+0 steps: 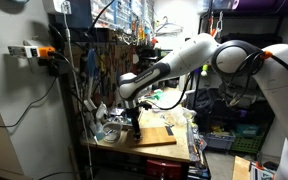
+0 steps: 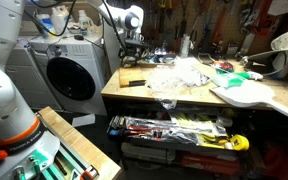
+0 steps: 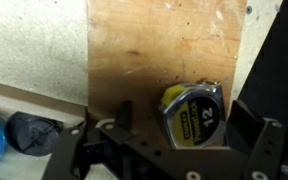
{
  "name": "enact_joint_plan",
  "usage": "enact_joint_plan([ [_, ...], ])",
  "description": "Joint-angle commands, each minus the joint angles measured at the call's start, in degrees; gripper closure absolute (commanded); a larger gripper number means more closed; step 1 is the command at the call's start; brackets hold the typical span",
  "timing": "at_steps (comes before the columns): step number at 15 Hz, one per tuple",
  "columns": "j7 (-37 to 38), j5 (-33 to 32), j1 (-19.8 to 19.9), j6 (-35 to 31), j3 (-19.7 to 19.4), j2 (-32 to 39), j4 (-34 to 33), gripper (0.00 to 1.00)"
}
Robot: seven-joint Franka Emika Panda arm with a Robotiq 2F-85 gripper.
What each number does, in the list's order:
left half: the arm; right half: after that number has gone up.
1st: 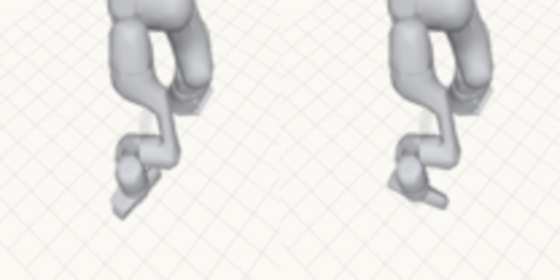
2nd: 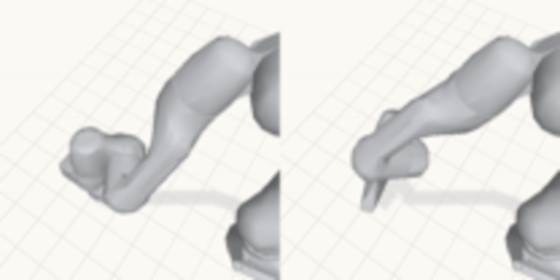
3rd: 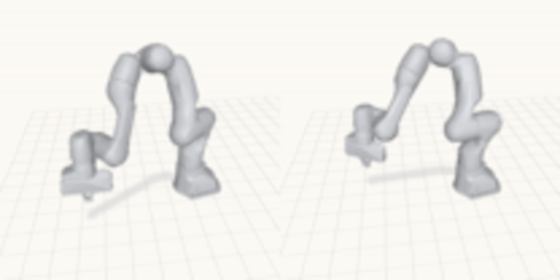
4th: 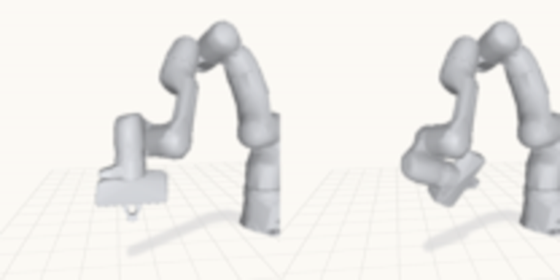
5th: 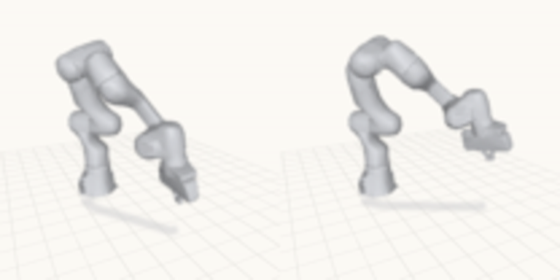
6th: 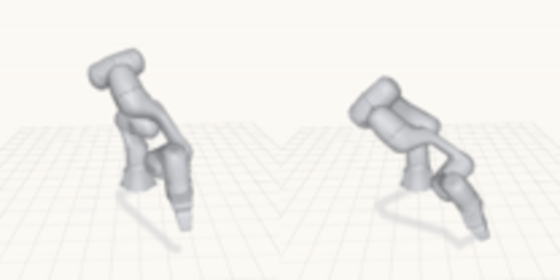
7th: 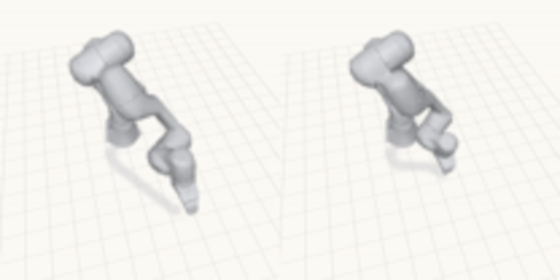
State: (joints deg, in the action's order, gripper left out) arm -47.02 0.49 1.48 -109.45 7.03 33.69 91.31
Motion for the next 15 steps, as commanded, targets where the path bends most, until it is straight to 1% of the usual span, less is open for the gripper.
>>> enact_joint_plan([
  [1, -1.8, 1.6, 0.6, 0.8, 1.2, 1.7, -0.7, 0.00],
  [2, -2.0, 1.7, 0.6, 0.8, 1.2, 1.8, -0.7, 0.05],
  [3, -2.1, 1.8, 0.5, 0.7, 1.2, 1.8, -0.7, 0.13],
  [4, -2.3, 1.9, 0.5, 0.8, 1.3, 1.9, -0.8, 0.14],
  [5, -2.4, 1.8, 0.4, 0.8, 1.3, 1.9, -0.8, 0.17],
  [6, -2.6, 1.9, 0.4, 0.8, 1.4, 1.9, -0.8, 0.26],
  [8, -2.9, 1.8, 0.3, 0.9, 1.5, 2.0, -0.9, 0.24],
  [9, -3.2, 1.9, 0.4, 1.0, 1.6, 2.0, -0.9, 0.31],
  [10, -3.6, 2.1, 0.5, 1.0, 1.8, 2.0, -0.9, 0.32],
  [11, -4.0, 2.2, 0.5, 1.0, 1.8, 2.0, -0.8, 0.41],
  [12, -4.5, 2.5, 0.6, 0.8, 1.9, 1.8, -0.6, 0.56],
  [13, -4.8, 2.9, 0.7, 0.6, 2.0, 1.7, -0.4, 0.65],
  [15, -4.8, 3.4, 0.7, 0.4, 1.9, 0.8, 0.4, 0.79],
])
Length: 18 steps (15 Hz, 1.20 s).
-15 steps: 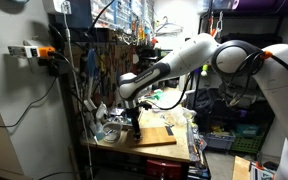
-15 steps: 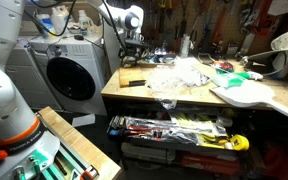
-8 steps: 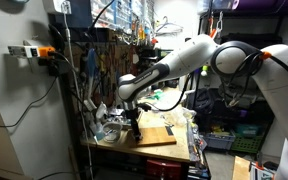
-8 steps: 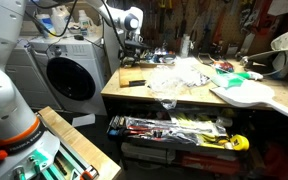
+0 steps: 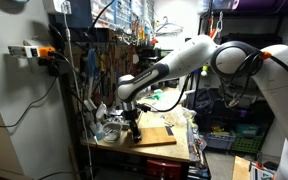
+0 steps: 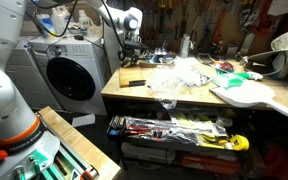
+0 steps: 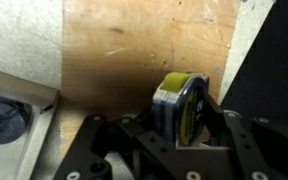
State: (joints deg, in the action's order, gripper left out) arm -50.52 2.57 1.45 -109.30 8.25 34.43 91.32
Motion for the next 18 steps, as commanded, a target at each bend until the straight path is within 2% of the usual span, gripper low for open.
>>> enact_joint_plan([
  [1, -1.1, 1.5, 0.6, 0.1, 0.6, -0.9, 1.1, 0.88],
  [2, 0.0, 1.3, 0.4, -0.5, 0.2, -2.0, 2.1, 0.93],
  [6, 5.4, -0.3, -0.8, -4.3, -1.2, -5.6, 5.9, 0.92],
  [8, 11.6, -2.5, -2.1, -7.7, -2.4, -7.6, 8.2, 0.92],
  [13, 28.4, -13.2, -6.6, -12.5, -4.1, -10.9, 14.0, 0.92],
  [18, 45.7, -25.1, -11.3, -12.8, -6.1, -13.6, 18.8, 0.92],
])
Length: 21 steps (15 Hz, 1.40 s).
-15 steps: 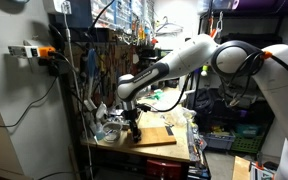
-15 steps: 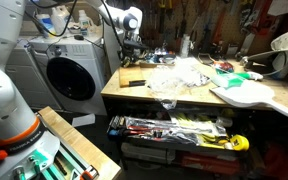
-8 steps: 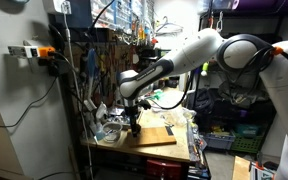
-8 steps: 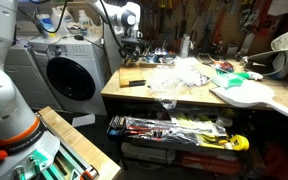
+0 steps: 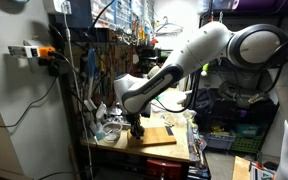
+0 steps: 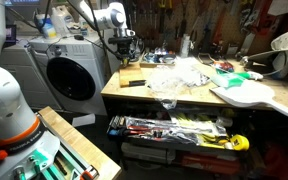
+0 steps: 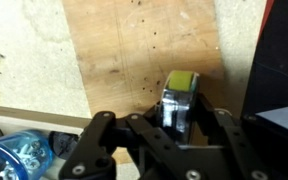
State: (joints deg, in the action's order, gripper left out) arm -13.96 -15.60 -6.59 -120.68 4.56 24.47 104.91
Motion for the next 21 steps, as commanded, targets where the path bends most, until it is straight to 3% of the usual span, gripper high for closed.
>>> enact_joint_plan([
  [1, 12.0, -9.7, -4.0, -1.1, -2.9, -4.1, 5.9, 0.92],
  [6, 21.7, -19.6, -5.1, -0.6, -4.5, -3.6, 6.1, 0.92],
  [15, 20.7, -22.0, -3.5, -5.2, -4.0, -0.3, 5.4, 0.92],
  [16, 20.6, -21.9, -3.5, -5.2, -4.1, -0.4, 5.4, 0.90],
  [17, 20.4, -21.8, -3.4, -5.4, -4.0, -0.4, 5.4, 0.78],
  [21, 20.3, -21.6, -3.2, -5.5, -4.0, -0.3, 5.4, 0.61],
])
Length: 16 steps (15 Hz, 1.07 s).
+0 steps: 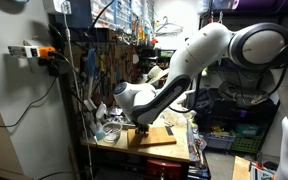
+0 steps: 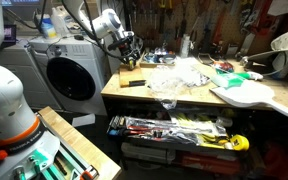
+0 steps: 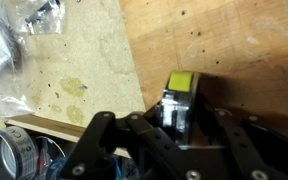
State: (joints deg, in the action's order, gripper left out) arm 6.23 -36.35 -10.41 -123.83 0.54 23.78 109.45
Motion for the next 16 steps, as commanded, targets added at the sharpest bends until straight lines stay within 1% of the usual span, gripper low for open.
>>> enact_joint_plan([
  [1, 0.2, -0.8, 0.7, -2.4, 0.0, 0.4, 0.9, 0.54],
  [2, 0.3, -0.8, 0.7, -2.6, -0.1, 0.4, 0.9, 0.46],
  [3, 0.3, -0.8, 0.7, -2.6, -0.1, 0.4, 0.9, 0.44],
  [4, 0.2, -0.8, 0.7, -2.7, -0.2, 0.3, 1.0, 0.38],
  [6, 0.2, -0.8, 0.9, -2.9, -0.3, 0.3, 1.0, 0.38],
  [7, 0.0, -0.7, 0.9, -3.0, -0.2, 0.3, 1.0, 0.44],
  [8, 0.0, -0.7, 0.9, -3.1, -0.2, 0.3, 1.1, 0.46],
  [9, 0.0, -0.6, 0.9, -3.3, -0.2, 0.2, 1.1, 0.55],
  [10, 0.0, -0.6, 0.9, -3.3, -0.2, 0.1, 1.2, 0.53],
  [11, 0.0, -0.7, 0.9, -3.4, -0.2, -0.1, 1.4, 0.54],
  [12, 0.1, -0.8, 0.9, -3.5, -0.2, -0.3, 1.5, 0.63],
  [13, 0.1, -0.8, 0.9, -3.7, -0.2, -0.6, 1.8, 0.59],
  [14, -0.1, -0.8, 1.0, -3.9, -0.2, -0.9, 2.0, 0.63],
  [15, -0.2, -0.7, 1.1, -4.4, -0.2, -1.0, 2.1, 0.73],
  [16, -0.2, -0.6, 1.1, -4.7, -0.2, -1.2, 2.3, 0.72],
])
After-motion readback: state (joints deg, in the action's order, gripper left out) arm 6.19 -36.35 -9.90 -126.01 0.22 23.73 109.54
